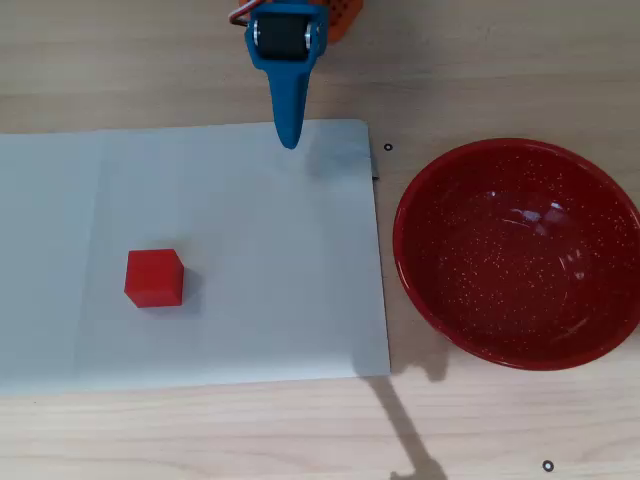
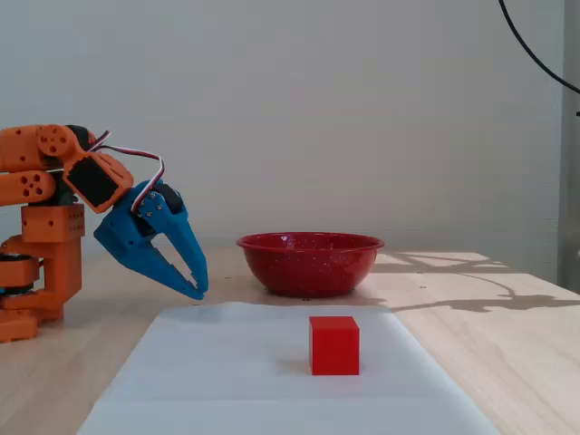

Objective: Grasp the red cube and put it in the red bowl

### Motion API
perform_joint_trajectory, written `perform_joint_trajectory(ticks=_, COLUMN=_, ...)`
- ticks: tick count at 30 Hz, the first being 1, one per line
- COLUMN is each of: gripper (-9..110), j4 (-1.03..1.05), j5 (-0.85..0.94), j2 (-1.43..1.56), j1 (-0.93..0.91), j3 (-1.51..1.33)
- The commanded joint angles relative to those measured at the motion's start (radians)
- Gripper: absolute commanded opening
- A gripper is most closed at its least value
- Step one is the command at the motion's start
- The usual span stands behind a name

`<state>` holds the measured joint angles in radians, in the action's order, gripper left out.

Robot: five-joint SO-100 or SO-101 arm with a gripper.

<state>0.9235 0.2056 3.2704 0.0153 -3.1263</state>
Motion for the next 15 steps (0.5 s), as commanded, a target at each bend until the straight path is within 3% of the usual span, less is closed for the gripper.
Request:
perform_joint_trajectory(ticks=1, gripper=0, j4=0.006, j5=-0.028, j2=0.021, j1=0.000, j3=-0.014)
perform_joint_trajectory(ticks=15, gripper=0, j4=0.025, j5=-0.055, j2=0.008, j1=-0.012, j3=0.031)
